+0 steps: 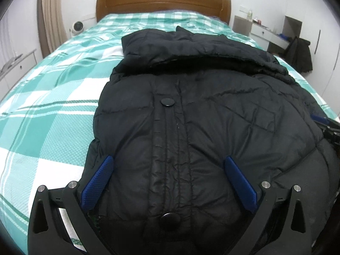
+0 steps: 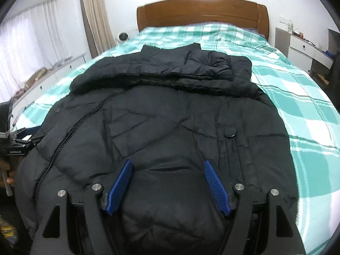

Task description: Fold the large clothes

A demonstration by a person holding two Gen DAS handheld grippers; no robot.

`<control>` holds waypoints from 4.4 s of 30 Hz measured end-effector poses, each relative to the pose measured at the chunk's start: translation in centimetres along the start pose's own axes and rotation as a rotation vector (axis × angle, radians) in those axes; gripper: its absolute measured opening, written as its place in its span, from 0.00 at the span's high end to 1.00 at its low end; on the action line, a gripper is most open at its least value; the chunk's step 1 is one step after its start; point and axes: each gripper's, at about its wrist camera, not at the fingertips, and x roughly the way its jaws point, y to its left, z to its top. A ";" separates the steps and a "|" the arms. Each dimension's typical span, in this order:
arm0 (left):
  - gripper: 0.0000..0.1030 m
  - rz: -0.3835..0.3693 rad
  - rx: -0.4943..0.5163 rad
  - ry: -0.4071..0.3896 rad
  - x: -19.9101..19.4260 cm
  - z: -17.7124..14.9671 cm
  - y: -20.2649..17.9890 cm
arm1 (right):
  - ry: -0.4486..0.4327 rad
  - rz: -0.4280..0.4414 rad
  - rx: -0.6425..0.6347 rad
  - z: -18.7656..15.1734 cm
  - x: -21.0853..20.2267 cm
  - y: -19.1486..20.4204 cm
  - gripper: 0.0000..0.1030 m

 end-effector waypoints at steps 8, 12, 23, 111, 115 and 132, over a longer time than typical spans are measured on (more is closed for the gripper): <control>0.01 0.018 0.008 -0.019 0.3 -0.3 -0.3 | -0.019 0.034 0.027 -0.8 0.3 -0.3 0.29; 0.01 0.019 0.008 -0.019 0.2 -0.4 -0.4 | -0.025 0.031 0.027 -0.8 0.3 -0.2 0.29; 0.01 0.020 0.008 -0.019 0.3 -0.4 -0.4 | -0.024 0.031 0.026 -0.9 0.2 -0.2 0.29; 0.08 -0.262 -0.319 0.427 -6.0 -6.7 4.6 | 0.410 -0.023 0.124 -6.4 -9.5 -3.3 0.21; 0.22 -0.267 -0.305 0.446 -6.1 -6.8 4.6 | 0.411 -0.003 0.175 -6.3 -9.3 -3.9 0.22; 0.89 -0.266 -0.287 0.407 -9.0 -5.7 5.4 | 0.369 0.013 0.211 -5.0 -12.5 -4.7 0.84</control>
